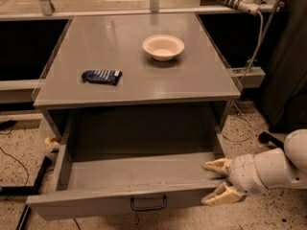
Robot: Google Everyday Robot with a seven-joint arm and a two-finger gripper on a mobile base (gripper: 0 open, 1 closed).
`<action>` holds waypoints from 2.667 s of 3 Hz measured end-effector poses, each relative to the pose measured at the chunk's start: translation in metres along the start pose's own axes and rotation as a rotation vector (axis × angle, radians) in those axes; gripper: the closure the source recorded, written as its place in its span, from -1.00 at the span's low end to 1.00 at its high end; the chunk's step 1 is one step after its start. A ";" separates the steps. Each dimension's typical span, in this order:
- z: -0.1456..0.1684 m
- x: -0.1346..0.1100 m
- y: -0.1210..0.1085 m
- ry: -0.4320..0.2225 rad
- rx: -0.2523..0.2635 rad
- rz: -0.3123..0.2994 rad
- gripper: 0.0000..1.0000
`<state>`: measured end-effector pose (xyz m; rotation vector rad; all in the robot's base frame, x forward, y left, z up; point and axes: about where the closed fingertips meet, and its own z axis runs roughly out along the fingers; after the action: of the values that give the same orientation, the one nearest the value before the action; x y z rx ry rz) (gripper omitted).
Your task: Open top drawer
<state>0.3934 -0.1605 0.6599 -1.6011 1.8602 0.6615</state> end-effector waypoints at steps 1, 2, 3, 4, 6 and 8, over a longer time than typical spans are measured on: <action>-0.013 0.009 0.030 0.007 -0.006 0.001 0.29; -0.014 0.009 0.029 0.007 -0.006 0.001 0.79; -0.021 0.016 0.051 0.018 -0.008 0.009 1.00; -0.023 0.015 0.051 0.018 -0.008 0.009 0.61; -0.023 0.015 0.051 0.018 -0.008 0.009 -0.32; -0.023 0.015 0.051 0.018 -0.008 0.009 -1.00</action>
Offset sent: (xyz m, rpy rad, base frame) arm -0.2355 -0.0857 0.0201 -0.0873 0.0387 0.0039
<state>0.3391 -0.1791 0.6653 -1.6096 1.8812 0.6619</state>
